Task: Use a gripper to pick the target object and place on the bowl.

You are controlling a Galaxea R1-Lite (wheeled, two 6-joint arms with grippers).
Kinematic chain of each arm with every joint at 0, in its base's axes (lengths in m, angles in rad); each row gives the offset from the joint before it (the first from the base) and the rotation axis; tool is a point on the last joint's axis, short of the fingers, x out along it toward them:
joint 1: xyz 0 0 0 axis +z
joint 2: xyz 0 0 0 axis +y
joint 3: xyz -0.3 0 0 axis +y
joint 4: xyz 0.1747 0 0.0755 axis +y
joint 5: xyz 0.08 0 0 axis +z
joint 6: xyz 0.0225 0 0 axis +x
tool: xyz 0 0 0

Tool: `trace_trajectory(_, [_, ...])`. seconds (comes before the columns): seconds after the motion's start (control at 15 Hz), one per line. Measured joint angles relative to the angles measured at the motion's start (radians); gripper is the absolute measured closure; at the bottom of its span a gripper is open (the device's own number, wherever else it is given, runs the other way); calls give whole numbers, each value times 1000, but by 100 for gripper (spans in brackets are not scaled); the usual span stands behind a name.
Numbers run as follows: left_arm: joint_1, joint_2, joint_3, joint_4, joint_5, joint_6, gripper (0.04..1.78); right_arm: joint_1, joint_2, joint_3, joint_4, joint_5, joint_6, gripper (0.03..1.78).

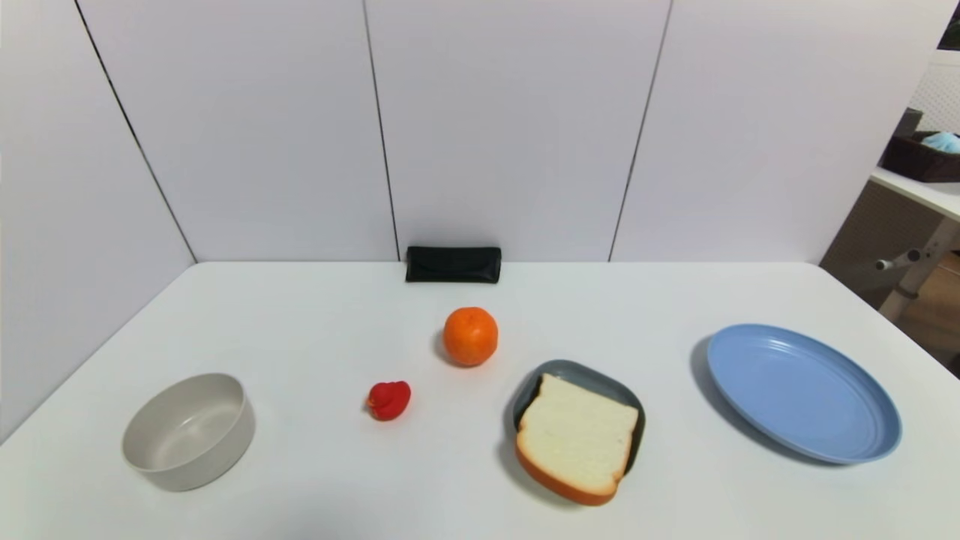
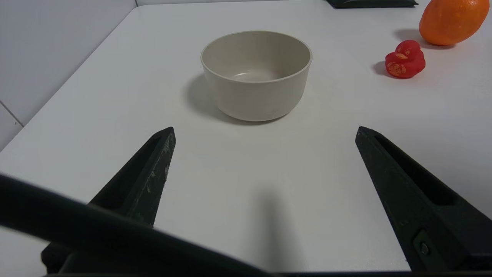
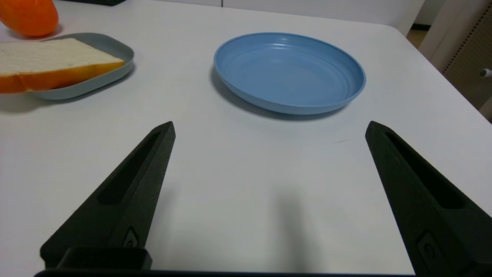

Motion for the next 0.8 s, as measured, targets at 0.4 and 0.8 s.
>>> trace_trajectory(0.4, [0, 0, 0, 0, 0, 0, 13, 0, 0, 0, 0, 0, 0, 10])
trace_trajectory(0.8, [0, 0, 0, 0, 0, 0, 13, 0, 0, 0, 0, 0, 0, 10])
